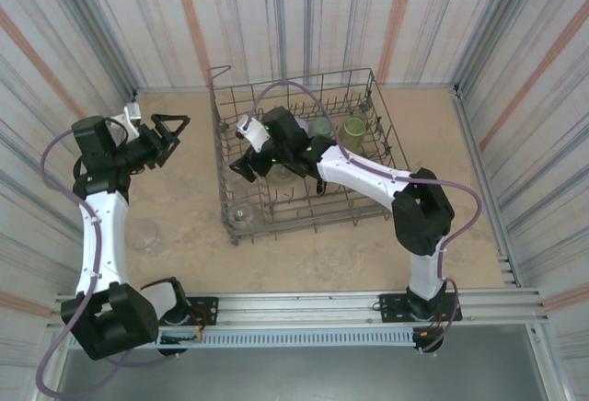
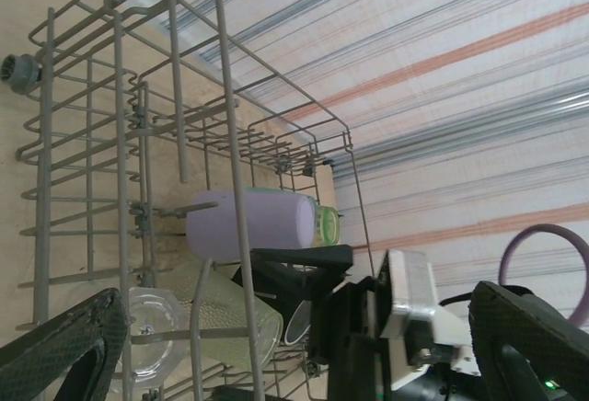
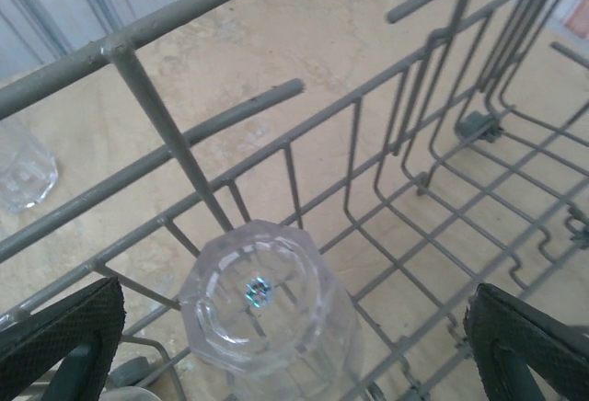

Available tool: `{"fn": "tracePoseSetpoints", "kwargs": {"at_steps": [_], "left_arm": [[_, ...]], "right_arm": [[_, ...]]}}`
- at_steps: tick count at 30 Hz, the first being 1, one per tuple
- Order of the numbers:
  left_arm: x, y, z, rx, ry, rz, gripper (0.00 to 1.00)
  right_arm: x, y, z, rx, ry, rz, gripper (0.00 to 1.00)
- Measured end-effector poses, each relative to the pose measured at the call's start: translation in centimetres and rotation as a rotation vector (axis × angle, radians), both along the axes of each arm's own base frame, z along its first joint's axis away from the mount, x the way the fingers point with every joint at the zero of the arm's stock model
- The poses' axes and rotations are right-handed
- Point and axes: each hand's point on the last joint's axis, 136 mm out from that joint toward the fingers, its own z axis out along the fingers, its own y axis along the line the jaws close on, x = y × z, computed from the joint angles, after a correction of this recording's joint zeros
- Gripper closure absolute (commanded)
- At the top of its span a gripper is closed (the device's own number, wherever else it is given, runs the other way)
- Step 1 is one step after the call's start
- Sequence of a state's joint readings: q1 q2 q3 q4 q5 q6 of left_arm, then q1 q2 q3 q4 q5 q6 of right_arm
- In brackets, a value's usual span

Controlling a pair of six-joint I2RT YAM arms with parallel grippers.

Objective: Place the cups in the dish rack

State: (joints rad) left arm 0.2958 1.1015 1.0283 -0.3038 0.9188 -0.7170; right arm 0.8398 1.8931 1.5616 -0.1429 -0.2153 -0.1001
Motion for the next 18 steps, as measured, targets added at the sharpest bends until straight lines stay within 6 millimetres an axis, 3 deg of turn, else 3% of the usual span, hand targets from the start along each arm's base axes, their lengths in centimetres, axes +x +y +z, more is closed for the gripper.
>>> {"fn": "tracePoseSetpoints", "kwargs": {"at_steps": [9,18], "left_arm": [[-1.9,0.9,-2.1,0.083,0.092,0.071,0.01],[-5.3,2.9,-2.5,0.237,0.19,0.22,0.01]], "right_arm": [[0.3,-4.3,1.9,0.073,0.029,-0.088,0.01],[-1.2,-7.3,4.4,0.125,0.06,-0.168,0.01]]}}
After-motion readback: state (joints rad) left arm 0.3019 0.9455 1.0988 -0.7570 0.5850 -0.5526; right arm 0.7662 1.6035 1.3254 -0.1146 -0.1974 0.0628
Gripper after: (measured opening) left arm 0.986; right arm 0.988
